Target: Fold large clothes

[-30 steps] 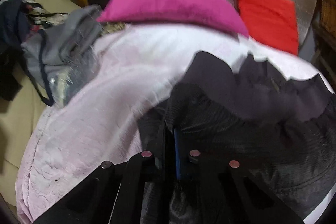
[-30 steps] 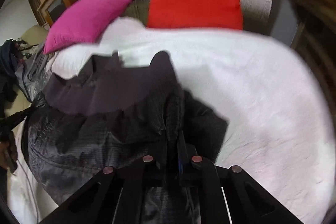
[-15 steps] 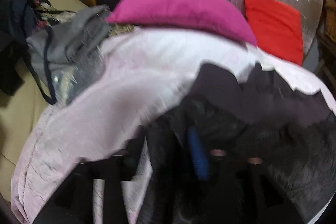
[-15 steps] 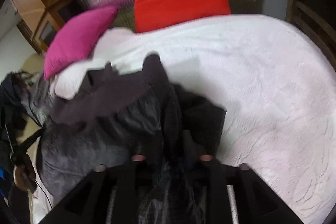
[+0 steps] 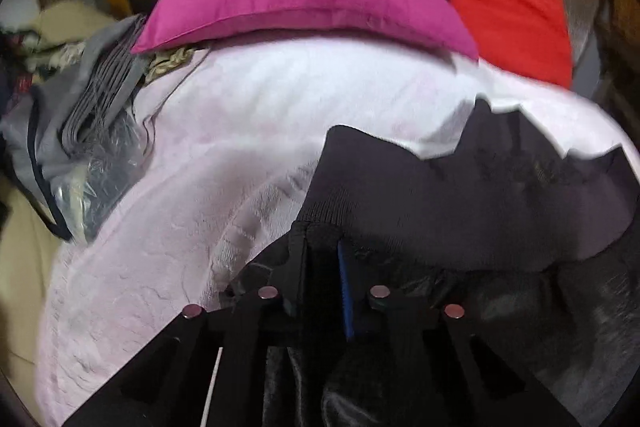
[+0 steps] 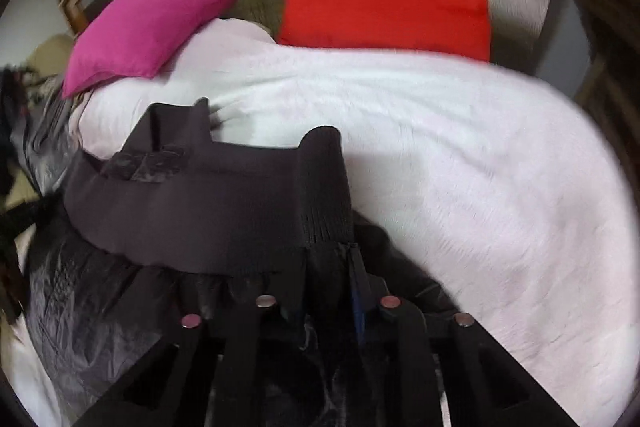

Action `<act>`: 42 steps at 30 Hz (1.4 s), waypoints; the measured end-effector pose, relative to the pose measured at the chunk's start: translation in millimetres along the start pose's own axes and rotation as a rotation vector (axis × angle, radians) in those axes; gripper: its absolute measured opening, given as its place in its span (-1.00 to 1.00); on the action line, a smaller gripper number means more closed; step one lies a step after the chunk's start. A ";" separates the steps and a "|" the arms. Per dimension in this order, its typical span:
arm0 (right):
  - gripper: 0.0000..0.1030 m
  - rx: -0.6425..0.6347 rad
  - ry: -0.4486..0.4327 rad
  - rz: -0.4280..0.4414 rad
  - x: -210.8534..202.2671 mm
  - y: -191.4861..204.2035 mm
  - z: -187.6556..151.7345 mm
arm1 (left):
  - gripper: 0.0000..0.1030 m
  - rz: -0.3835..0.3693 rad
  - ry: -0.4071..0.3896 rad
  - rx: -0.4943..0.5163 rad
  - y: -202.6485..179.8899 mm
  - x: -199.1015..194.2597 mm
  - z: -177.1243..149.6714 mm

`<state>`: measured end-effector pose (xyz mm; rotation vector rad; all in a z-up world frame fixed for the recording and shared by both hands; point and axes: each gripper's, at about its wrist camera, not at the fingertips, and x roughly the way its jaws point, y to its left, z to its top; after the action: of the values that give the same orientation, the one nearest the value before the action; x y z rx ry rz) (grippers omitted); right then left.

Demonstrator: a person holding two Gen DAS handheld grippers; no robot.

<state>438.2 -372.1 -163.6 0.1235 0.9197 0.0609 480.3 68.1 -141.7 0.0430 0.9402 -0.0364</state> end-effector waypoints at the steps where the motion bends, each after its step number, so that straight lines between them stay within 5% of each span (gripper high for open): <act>1: -0.66 0.063 -0.007 0.029 -2.0 -12.8 1.6 | -0.73 -0.021 -0.002 -0.066 11.5 1.4 0.5; 4: -0.67 0.179 0.074 0.050 28.6 -40.6 -5.7 | -0.74 -0.064 0.107 -0.202 28.4 34.6 -4.5; 9: -0.60 0.258 0.078 0.099 40.7 -50.2 -16.3 | -0.73 -0.005 0.091 -0.153 15.1 37.7 -4.9; 12: -0.13 0.296 0.070 0.127 32.4 -53.7 -18.3 | -0.57 0.027 0.046 -0.126 8.6 26.5 -3.9; 13: 0.33 0.295 0.045 0.113 23.1 -51.6 -17.9 | -0.47 0.030 0.017 -0.120 6.4 17.8 -3.6; 14: 0.47 0.294 0.027 0.108 18.7 -44.5 -15.7 | -0.34 0.043 -0.006 -0.122 5.8 9.1 -2.6; 16: 0.47 0.273 -0.016 0.102 -5.9 -39.5 -16.0 | 0.15 0.053 -0.059 -0.141 9.4 -16.0 -5.4; 21: 0.47 0.195 -0.122 0.112 -69.8 -10.2 -33.5 | 0.36 0.066 -0.191 -0.115 2.7 -81.6 -23.4; 27: 0.56 0.190 -0.075 0.370 -87.7 36.3 -81.4 | 0.42 -0.030 -0.203 -0.083 -36.6 -121.1 -75.8; 30: 0.56 0.213 -0.035 0.300 -64.0 30.9 -98.0 | 0.43 0.030 -0.171 -0.033 -54.8 -106.0 -98.3; 33: 0.50 0.357 0.023 0.276 -32.9 -5.6 -111.3 | 0.46 0.040 0.017 -0.106 -40.4 -56.4 -112.3; 42: 0.54 0.378 -0.069 0.304 -101.1 -2.9 -114.4 | 0.47 0.034 -0.091 -0.193 -24.6 -117.3 -109.7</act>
<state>286.0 -376.5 -152.8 0.6124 0.8292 0.1632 321.4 50.8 -112.0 -0.1206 0.8478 0.0832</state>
